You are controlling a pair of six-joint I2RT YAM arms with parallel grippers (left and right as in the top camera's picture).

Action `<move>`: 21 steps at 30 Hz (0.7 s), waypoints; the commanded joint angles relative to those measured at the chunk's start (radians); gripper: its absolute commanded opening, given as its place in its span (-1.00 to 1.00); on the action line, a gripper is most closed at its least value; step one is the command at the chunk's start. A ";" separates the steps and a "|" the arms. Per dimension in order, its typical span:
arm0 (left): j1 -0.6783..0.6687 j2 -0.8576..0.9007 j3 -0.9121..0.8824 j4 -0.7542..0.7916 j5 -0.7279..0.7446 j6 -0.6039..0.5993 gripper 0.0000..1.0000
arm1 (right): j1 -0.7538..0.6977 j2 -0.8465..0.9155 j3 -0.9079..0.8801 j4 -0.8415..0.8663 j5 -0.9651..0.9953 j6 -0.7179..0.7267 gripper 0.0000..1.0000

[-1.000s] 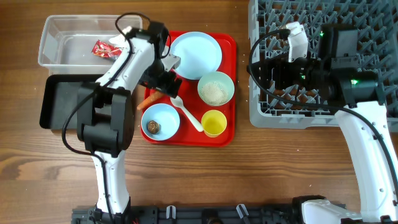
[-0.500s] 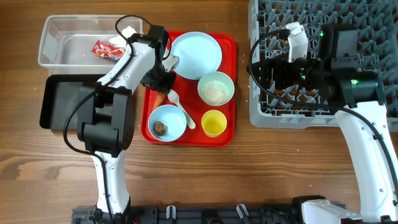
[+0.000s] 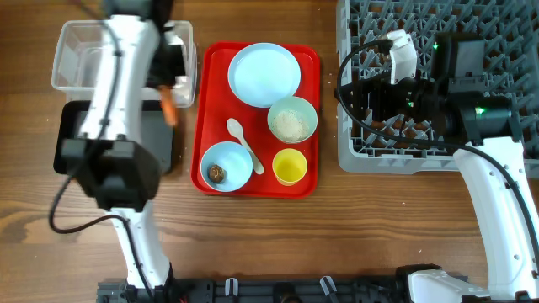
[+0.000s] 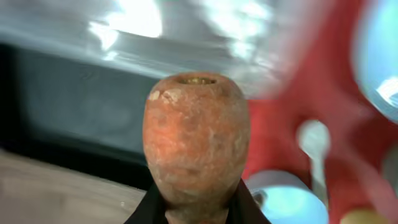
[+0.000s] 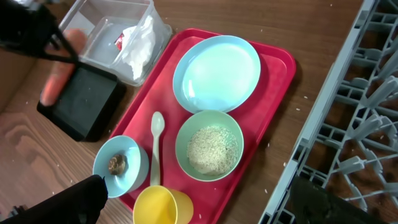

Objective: Sort waste into correct bins and load items into the dishwasher rack
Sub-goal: 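Place the carrot onto the black tray and release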

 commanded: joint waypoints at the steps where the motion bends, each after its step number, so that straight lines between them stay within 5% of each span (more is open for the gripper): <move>1: 0.227 -0.034 -0.008 -0.011 -0.061 -0.201 -0.92 | -0.002 0.009 0.021 0.002 -0.005 0.000 0.94; 5: 0.472 -0.034 -0.061 0.044 -0.048 -0.281 -0.92 | -0.002 0.011 0.021 0.007 -0.001 0.000 0.95; 8: 0.596 -0.034 -0.176 0.126 0.105 -0.301 -0.92 | -0.002 0.038 0.021 0.007 -0.002 0.002 0.96; 17: 0.552 -0.034 -0.513 0.344 0.116 -0.328 -0.92 | -0.002 0.094 0.021 -0.003 -0.003 0.035 0.95; 21: 0.541 -0.034 -0.585 0.426 0.064 -0.526 -0.92 | -0.002 0.094 0.021 -0.006 -0.002 0.053 0.96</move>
